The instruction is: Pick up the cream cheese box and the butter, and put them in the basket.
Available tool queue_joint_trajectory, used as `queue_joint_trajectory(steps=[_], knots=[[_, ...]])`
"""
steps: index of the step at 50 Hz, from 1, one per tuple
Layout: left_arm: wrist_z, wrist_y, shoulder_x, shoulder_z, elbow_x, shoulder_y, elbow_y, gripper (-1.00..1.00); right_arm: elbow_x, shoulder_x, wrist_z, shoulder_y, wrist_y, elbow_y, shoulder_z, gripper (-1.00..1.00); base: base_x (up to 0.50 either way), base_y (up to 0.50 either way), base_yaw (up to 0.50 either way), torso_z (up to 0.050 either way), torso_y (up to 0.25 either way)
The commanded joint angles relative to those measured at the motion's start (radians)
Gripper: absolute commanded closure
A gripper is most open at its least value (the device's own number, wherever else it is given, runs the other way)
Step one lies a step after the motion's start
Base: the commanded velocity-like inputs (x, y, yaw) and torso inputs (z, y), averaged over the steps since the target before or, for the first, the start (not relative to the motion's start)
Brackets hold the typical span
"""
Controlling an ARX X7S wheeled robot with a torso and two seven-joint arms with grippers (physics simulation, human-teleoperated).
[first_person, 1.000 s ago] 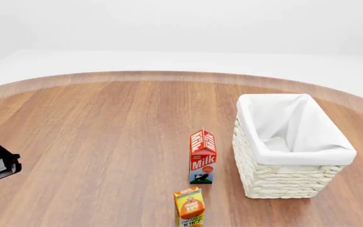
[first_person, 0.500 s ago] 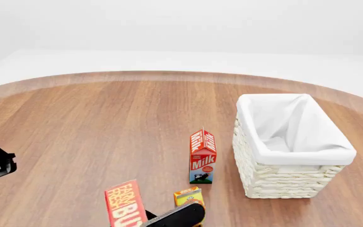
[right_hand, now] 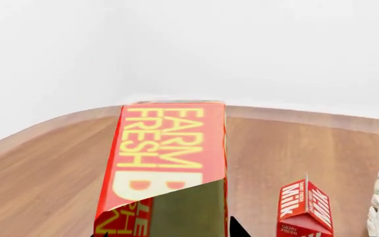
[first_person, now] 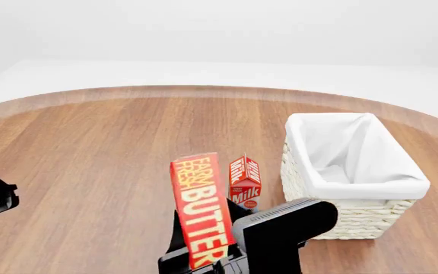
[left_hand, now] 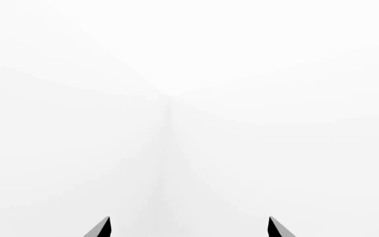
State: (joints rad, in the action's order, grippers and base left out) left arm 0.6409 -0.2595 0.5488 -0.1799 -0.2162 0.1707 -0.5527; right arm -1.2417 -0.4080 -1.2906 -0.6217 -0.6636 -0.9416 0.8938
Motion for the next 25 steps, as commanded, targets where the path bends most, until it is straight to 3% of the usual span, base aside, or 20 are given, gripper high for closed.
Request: queue_joint_trajectory(steps=[1, 7, 25], knots=[[-0.026, 0.006, -0.018, -0.024, 0.006, -0.004, -0.002, -1.00, -0.183, -0.126, -0.104, -0.188, 0.010, -0.104, -0.175, 1.00, 0.00, 0.00, 0.00, 0.000, 0.000], [-0.025, 0.011, -0.018, -0.021, 0.011, -0.003, -0.009, -1.00, -0.238, -0.282, -0.137, -0.309, 0.137, -0.105, -0.153, 1.00, 0.00, 0.00, 0.00, 0.000, 0.002], [-0.023, 0.026, -0.014, -0.023, 0.014, -0.002, -0.019, -1.00, -0.209, -0.739, -0.038, -0.190, 0.315, -0.029, -0.352, 1.00, 0.00, 0.00, 0.00, 0.000, 0.001]])
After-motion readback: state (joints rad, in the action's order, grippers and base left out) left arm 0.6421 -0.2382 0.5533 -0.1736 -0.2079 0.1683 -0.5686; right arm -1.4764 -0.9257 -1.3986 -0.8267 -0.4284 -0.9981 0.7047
